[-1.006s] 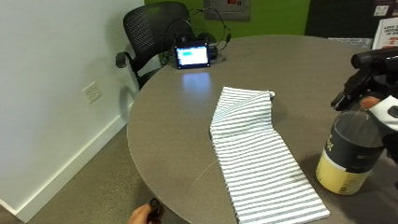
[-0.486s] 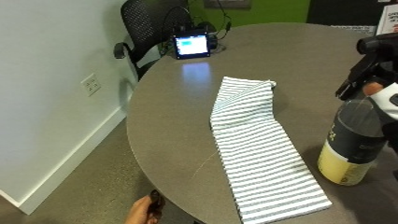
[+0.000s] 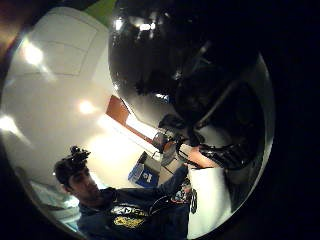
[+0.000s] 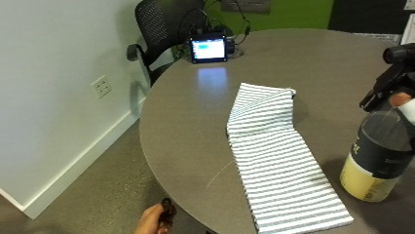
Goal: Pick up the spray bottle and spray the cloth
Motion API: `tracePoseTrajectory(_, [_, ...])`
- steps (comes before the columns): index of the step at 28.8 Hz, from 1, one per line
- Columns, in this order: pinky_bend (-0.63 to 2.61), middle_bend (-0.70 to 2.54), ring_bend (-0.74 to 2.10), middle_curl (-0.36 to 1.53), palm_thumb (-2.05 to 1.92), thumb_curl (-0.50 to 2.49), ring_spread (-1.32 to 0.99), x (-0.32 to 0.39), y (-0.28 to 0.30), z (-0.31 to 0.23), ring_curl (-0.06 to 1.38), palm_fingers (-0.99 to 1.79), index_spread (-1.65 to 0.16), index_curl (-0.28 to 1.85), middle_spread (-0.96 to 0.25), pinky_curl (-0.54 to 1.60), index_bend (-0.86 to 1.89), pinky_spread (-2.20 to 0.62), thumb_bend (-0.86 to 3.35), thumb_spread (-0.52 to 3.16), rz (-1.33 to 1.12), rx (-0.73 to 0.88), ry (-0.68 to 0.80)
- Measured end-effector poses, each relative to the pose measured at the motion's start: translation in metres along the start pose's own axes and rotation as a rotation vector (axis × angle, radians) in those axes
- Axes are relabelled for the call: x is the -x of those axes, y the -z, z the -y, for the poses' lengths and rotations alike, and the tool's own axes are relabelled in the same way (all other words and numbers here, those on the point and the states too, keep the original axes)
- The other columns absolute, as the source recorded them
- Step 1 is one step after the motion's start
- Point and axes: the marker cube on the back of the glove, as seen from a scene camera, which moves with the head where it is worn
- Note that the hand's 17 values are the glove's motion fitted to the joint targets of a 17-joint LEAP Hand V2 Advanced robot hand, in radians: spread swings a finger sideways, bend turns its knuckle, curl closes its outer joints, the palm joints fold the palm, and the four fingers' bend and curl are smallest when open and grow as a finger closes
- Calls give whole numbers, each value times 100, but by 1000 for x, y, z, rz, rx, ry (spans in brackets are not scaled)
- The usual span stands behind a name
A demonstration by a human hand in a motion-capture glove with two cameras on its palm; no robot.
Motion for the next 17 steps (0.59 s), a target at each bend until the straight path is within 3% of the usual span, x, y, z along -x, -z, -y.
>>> tracePoseTrajectory(7, [41, 53, 58, 49, 93, 68, -21, 11, 7, -4, 43, 138, -28, 54, -15, 39, 23, -27, -3, 61, -179, 94, 82])
tracePoseTrajectory(11, [41, 53, 59, 49, 93, 69, -21, 44, 3, -3, 43, 138, -29, 54, -15, 38, 23, -27, -3, 61, -375, 222, 196])
tracePoseTrajectory(17, [41, 53, 59, 49, 92, 70, -21, 58, -12, -10, 43, 138, -29, 55, -15, 38, 22, -27, -3, 60, -734, 456, 245])
